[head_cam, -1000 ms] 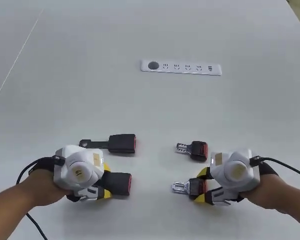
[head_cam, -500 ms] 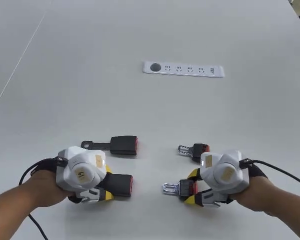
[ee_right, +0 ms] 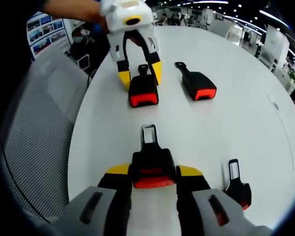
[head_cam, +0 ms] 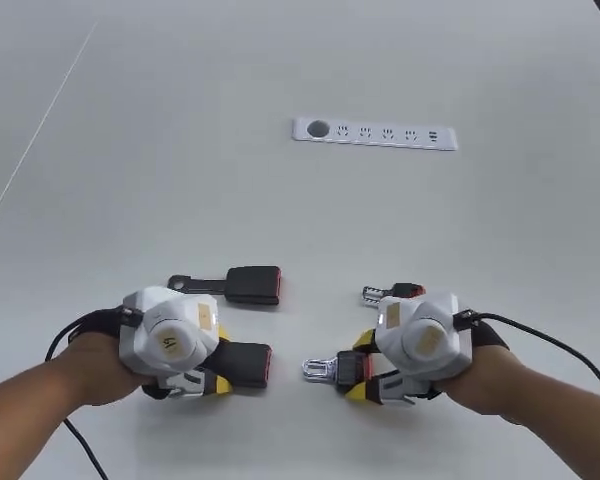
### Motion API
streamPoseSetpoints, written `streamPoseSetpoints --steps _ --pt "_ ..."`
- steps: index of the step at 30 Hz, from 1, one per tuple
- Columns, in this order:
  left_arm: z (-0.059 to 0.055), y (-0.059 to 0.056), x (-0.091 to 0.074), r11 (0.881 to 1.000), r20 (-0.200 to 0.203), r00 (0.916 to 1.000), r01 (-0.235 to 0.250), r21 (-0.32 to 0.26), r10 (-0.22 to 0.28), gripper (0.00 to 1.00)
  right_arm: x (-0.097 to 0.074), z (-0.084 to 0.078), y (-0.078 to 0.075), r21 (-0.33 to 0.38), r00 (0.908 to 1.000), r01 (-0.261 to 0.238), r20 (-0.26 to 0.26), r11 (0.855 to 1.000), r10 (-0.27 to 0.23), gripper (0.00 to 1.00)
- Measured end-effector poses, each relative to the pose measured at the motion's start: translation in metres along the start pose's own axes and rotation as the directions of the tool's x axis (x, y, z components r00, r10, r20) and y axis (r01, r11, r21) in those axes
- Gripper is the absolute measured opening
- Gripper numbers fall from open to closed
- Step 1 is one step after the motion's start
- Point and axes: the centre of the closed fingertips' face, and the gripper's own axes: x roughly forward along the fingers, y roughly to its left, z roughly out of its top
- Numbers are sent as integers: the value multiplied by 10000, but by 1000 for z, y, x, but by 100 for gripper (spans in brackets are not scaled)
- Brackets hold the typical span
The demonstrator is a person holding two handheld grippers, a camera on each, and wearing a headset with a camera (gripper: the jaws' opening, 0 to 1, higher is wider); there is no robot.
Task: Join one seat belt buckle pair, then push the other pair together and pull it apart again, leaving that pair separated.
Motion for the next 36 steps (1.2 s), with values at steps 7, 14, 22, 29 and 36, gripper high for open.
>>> streamPoseSetpoints --steps 7,14,22,29,36 --pt "0 -1 0 10000 -63 10000 -2 9 2 35 9 15 4 -99 9999 -118 96 9999 118 35" --pt "0 -2 0 10000 -108 9999 4 47 -4 35 16 27 7 43 9994 -169 301 9998 167 35" --pt "-1 -1 1 9999 -172 9999 12 110 -10 34 22 37 7 73 9995 -126 307 9999 124 35" --pt "0 -1 1 9999 -204 9998 21 163 -17 34 27 48 7 -170 9994 -143 329 9998 148 35" --pt "2 -1 0 10000 -218 9998 29 67 -28 34 26 46 6 -99 9994 -102 334 9999 105 34"
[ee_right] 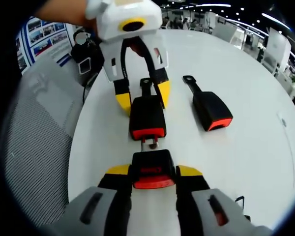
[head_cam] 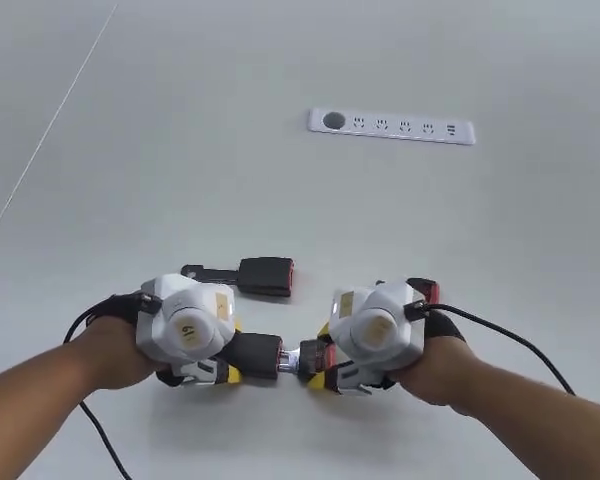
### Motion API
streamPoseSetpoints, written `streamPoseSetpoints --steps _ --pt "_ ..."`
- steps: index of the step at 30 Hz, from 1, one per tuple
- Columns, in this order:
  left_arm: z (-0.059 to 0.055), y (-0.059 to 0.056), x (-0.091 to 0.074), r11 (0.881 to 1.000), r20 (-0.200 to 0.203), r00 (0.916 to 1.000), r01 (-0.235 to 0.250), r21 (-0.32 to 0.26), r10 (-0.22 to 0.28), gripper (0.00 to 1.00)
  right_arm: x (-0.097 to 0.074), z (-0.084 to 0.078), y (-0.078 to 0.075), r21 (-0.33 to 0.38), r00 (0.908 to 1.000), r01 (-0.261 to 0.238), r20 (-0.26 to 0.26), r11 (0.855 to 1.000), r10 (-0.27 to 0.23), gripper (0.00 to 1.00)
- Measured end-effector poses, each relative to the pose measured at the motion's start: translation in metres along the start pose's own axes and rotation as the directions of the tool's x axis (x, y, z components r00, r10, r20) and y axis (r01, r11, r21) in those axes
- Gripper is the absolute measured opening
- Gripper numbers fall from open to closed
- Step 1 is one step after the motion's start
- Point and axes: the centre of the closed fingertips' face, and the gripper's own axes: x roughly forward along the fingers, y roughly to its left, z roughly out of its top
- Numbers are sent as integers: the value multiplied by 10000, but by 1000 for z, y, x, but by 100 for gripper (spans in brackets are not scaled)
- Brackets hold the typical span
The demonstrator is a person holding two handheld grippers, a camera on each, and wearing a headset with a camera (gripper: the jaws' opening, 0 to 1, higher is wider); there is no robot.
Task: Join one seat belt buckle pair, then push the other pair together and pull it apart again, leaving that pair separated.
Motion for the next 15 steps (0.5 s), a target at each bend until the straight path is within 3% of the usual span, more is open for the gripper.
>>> streamPoseSetpoints --steps 3,15 --pt "0 0 0 10000 -91 10000 -7 25 7 34 0 1 0 -206 10000 95 -24 9997 -96 34" --pt "0 1 2 10000 -253 9997 30 -22 -31 33 4 9 1 154 9999 105 -86 9998 -104 32"
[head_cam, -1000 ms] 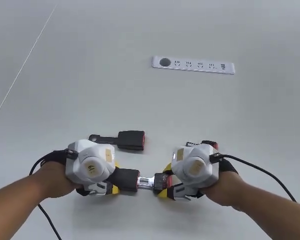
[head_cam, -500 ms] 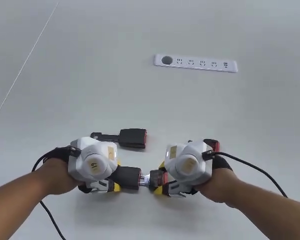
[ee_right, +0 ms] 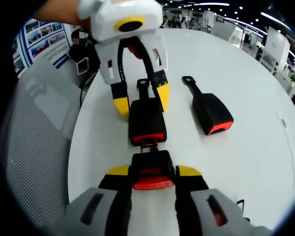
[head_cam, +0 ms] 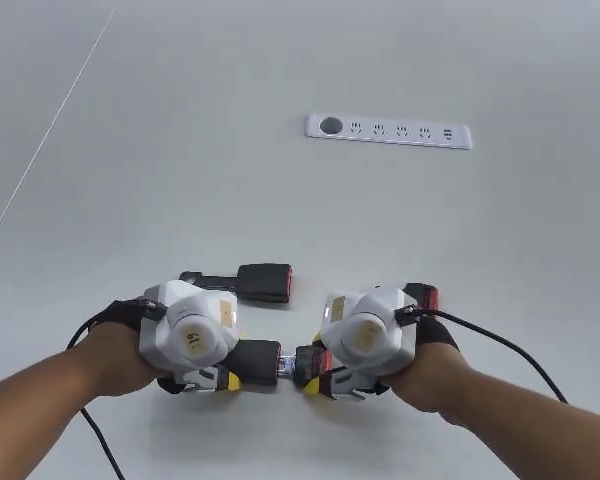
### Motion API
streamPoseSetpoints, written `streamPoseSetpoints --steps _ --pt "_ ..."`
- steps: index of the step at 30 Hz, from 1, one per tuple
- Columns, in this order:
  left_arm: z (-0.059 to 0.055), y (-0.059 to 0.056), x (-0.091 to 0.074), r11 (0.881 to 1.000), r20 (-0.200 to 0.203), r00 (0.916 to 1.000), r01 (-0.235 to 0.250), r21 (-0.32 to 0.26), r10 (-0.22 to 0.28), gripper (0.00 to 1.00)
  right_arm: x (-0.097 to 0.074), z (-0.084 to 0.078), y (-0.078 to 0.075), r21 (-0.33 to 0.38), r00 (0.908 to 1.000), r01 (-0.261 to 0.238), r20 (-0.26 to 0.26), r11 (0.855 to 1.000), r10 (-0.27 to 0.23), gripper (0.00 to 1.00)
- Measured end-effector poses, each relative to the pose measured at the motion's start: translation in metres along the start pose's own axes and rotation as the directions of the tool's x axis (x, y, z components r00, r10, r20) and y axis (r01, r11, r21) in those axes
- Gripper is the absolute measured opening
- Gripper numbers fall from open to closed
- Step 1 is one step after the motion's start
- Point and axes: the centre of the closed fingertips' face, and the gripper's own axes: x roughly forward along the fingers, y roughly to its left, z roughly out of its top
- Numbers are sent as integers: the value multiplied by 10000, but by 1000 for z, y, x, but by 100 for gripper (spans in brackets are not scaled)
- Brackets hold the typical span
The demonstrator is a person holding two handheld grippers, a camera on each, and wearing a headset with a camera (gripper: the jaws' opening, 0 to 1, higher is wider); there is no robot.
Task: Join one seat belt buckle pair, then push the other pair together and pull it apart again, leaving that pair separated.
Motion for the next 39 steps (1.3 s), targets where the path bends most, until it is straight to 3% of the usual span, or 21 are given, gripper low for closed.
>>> streamPoseSetpoints --steps 5,6,8,11,15,19,31,36,39 --pt "1 -2 -1 10000 12 10000 17 9 -17 33 6 9 2 -42 9999 -30 -104 10000 30 32" --pt "-4 -4 -3 9996 -206 9995 228 139 -225 33 6 9 4 48 9996 -122 -265 9999 124 32" --pt "-1 -2 -1 9999 9 10000 84 138 -84 33 6 9 2 -130 9995 -130 -284 9998 126 32" --pt "-7 0 3 9999 -12 10000 71 141 -71 33 7 7 0 -218 9996 -76 -263 9997 70 32" --pt "1 -4 -3 9997 24 10000 69 243 -70 33 6 6 0 -236 9998 -76 -172 9997 72 33" --pt "-1 -3 -1 9993 99 9998 151 351 -154 33 5 6 2 -279 9999 -95 -145 9996 91 33" --pt "-2 -3 -2 9965 588 9978 242 796 -289 33 5 4 3 -392 9996 -17 271 9992 27 34" --pt "-2 -3 -3 9944 795 9959 349 995 -429 32 2 3 3 -198 9957 174 913 9997 -155 34" --pt "-1 -3 -3 9921 875 9948 420 1181 -525 32 2 3 4 -247 9945 225 1029 9994 -199 33"
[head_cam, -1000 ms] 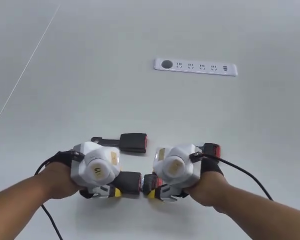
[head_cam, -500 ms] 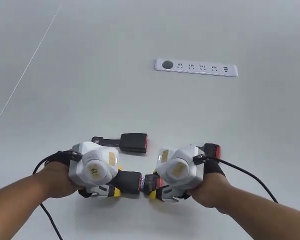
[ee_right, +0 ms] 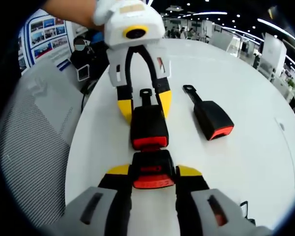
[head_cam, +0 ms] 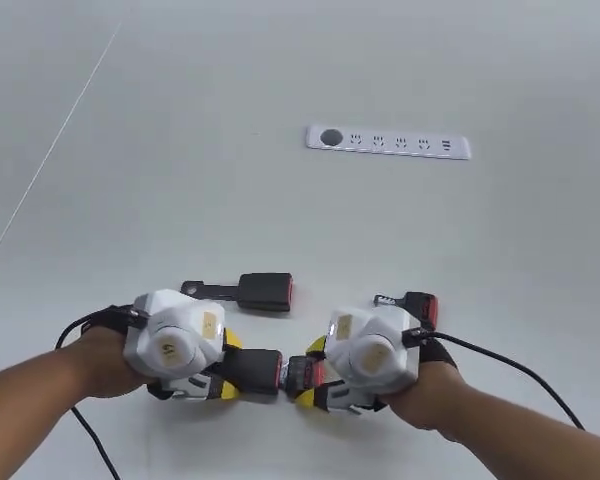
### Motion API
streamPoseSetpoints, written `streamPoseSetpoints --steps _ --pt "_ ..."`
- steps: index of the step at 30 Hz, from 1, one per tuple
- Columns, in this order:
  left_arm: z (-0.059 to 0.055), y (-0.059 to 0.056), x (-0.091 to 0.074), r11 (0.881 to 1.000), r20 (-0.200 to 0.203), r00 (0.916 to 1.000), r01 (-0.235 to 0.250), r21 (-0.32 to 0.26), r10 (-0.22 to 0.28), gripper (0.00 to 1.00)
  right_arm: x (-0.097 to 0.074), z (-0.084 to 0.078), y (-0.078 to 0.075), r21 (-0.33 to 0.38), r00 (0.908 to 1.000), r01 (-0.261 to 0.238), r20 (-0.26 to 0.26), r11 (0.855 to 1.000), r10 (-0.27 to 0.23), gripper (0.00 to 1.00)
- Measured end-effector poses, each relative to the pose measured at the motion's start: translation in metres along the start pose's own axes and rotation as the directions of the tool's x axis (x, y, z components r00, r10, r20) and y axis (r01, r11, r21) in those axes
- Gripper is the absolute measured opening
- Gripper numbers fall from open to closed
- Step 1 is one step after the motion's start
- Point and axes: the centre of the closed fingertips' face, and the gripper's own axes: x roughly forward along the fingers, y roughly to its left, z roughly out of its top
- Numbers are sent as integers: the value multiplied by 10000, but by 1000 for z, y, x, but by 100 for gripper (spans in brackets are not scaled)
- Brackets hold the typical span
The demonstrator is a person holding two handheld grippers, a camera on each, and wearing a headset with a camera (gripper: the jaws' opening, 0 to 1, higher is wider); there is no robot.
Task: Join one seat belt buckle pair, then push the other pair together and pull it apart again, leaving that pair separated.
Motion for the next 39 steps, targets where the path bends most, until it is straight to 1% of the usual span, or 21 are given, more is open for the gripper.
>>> streamPoseSetpoints --steps 6,10,12,19,39 --pt "-1 0 0 9999 122 9999 92 109 -93 32 0 0 0 -68 9997 28 257 10000 -26 33" --pt "-1 0 -1 9998 133 9998 123 165 -125 31 0 1 1 -38 9992 43 402 10000 -41 33" --pt "-1 0 -1 9999 173 9998 129 113 -131 31 0 1 1 -14 9989 52 456 10000 -51 33" --pt "-1 0 0 9998 239 9996 150 115 -152 31 -1 1 1 -15 9987 27 515 10000 -27 33" --pt "0 -1 -1 9996 206 9996 198 177 -202 31 -2 1 1 7 9979 -23 643 10000 23 33"
